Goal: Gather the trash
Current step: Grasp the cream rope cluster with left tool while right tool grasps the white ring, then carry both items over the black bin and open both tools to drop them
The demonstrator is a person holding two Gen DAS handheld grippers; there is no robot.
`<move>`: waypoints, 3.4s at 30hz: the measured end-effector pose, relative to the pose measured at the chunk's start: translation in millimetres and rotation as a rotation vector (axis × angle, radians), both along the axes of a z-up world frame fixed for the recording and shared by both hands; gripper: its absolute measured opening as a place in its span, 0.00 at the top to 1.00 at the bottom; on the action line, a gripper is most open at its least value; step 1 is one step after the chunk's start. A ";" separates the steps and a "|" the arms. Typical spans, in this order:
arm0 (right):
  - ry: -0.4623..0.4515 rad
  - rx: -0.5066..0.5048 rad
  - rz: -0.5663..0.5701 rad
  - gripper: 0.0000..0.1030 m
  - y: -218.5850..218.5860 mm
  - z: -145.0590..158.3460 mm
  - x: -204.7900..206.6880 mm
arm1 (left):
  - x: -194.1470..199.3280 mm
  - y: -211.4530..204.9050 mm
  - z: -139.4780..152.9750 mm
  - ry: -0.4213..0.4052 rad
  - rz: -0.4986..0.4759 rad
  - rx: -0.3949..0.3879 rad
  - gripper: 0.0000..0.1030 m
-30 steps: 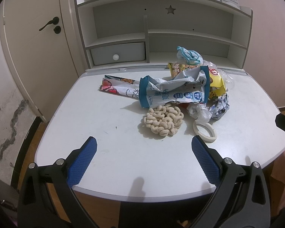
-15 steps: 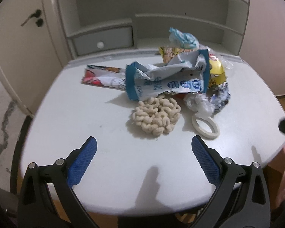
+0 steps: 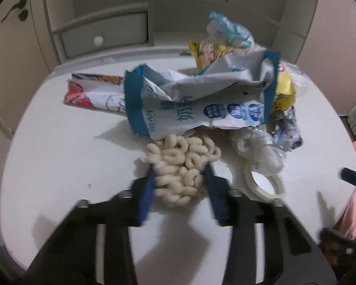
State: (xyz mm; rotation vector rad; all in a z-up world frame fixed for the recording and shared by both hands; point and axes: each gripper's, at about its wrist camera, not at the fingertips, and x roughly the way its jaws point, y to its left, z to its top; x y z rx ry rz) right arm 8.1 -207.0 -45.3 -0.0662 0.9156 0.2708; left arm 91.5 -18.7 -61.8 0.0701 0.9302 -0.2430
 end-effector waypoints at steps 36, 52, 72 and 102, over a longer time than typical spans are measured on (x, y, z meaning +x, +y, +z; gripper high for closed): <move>0.029 0.038 -0.222 0.65 -133.5 38.2 -21.4 | -88.2 -104.2 67.9 -0.114 -0.305 -0.110 0.83; 0.094 0.078 -0.887 0.65 -430.4 -24.3 -228.3 | -200.9 -419.7 4.2 0.030 -0.942 -0.170 0.83; 0.409 0.242 -0.937 0.65 -479.9 -235.1 -227.0 | -199.8 -549.1 -219.3 0.353 -0.918 0.062 0.82; 0.340 0.271 -0.994 0.27 -497.9 -199.5 -234.2 | -230.1 -529.9 -166.8 0.269 -0.986 0.017 0.16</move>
